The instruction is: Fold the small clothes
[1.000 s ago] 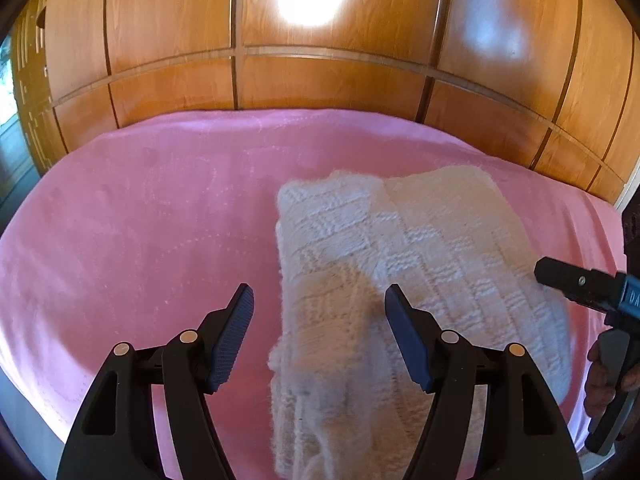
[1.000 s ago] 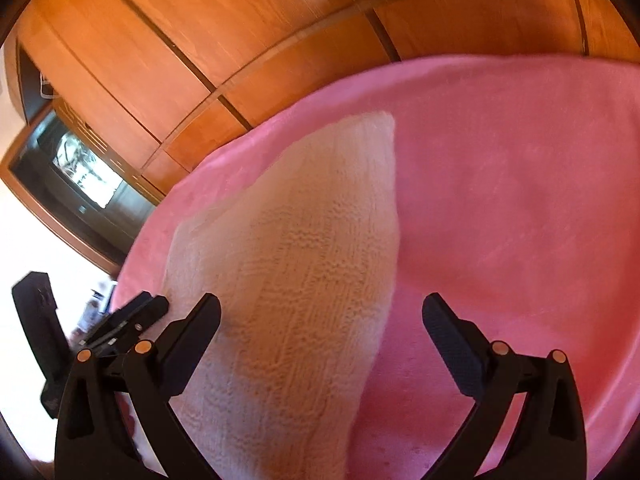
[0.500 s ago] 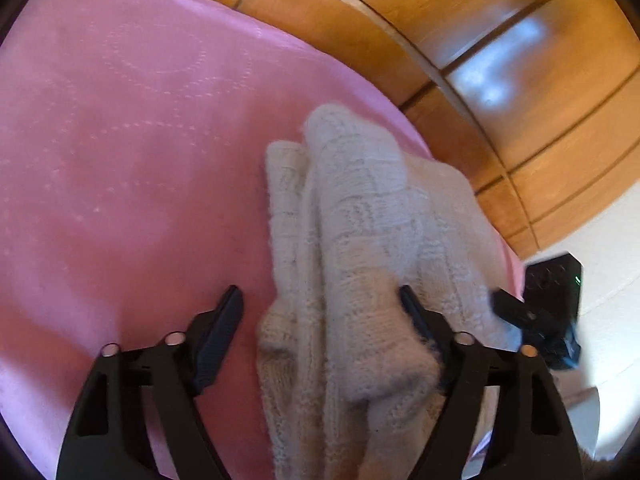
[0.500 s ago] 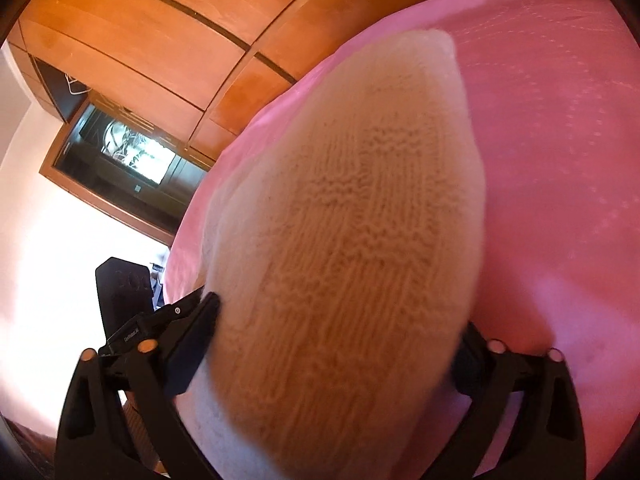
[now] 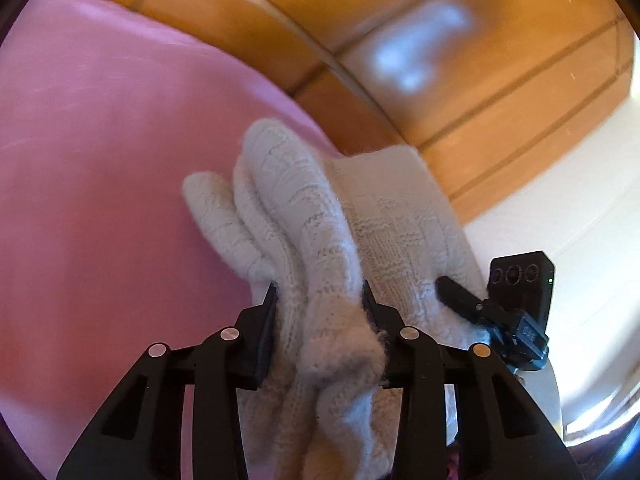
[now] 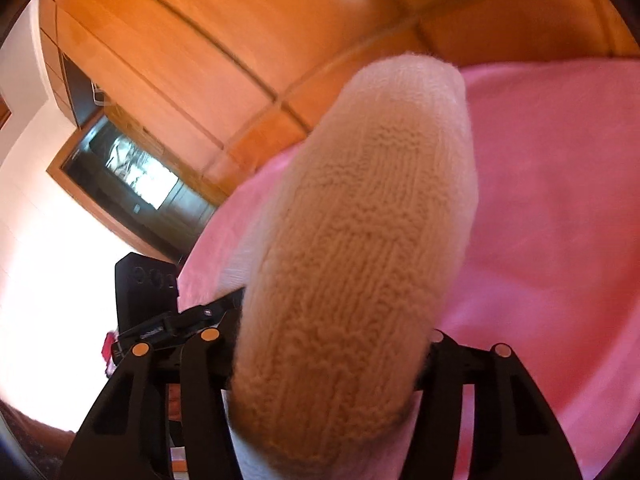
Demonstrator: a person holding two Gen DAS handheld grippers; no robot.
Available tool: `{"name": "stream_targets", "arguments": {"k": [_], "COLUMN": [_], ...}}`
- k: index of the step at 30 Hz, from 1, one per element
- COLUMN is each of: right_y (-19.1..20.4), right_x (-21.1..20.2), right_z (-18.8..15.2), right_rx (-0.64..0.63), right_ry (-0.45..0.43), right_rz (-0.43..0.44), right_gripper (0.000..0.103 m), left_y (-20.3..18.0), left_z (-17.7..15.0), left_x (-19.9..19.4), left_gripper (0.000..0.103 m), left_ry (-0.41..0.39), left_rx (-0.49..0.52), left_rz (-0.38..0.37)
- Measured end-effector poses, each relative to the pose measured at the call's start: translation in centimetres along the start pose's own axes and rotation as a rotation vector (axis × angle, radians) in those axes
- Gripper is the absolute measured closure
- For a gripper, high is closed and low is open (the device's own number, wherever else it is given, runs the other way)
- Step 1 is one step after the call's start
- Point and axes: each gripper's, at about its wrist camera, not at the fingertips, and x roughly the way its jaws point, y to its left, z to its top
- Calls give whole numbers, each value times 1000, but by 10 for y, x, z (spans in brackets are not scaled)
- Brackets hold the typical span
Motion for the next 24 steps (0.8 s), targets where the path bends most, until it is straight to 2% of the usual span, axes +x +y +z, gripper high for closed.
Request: {"name": "stream_targets", "arguments": {"k": [4, 6, 8, 9, 10, 12, 13, 14, 16, 17, 19, 21, 23, 24], "right_y": [-33, -54, -87, -108, -124, -159, -181, -190, -189, -185, -169, -148, -124, -110], "right_x": [-74, -103, -127, -136, -140, -141, -140, -142, -147, -149, -158, -168, -177, -180], "right_z": [9, 12, 14, 13, 10, 0, -10, -19, -28, -30, -34, -33, -34, -36], "right_rx": [15, 26, 72, 96, 119, 175, 224, 255, 271, 266, 236, 194, 131, 86], "right_ry": [-123, -160, -185, -185, -185, -161, -140, -165, -197, -208, -245, -294, -328, -338], "right_rz": [-96, -138, -204, -263, -319, -445, -487, -467, -445, -461, -534, -598, -625, -646], "right_gripper": [50, 49, 43, 40, 30, 25, 19, 13, 8, 7, 7, 14, 35, 41], "left_y": [-66, -91, -118, -124, -133, -138, -138, -140, -141, -141, -142, -143, -150, -158], "left_z": [14, 20, 23, 23, 20, 10, -2, -5, -5, -5, -1, -5, -3, -7], "left_x": [69, 98, 143, 158, 187, 228, 249, 253, 252, 249, 243, 228, 214, 204], "left_gripper": [66, 66, 66, 66, 66, 66, 59, 55, 53, 52, 46, 46, 46, 46], "left_ry": [73, 103, 151, 168, 214, 298, 328, 312, 298, 295, 277, 250, 188, 142], "left_rx": [107, 150, 199, 216, 242, 301, 343, 352, 332, 316, 310, 300, 308, 327], "left_rz": [-83, -101, -88, -72, -7, 127, 202, 208, 226, 226, 250, 273, 302, 318]}}
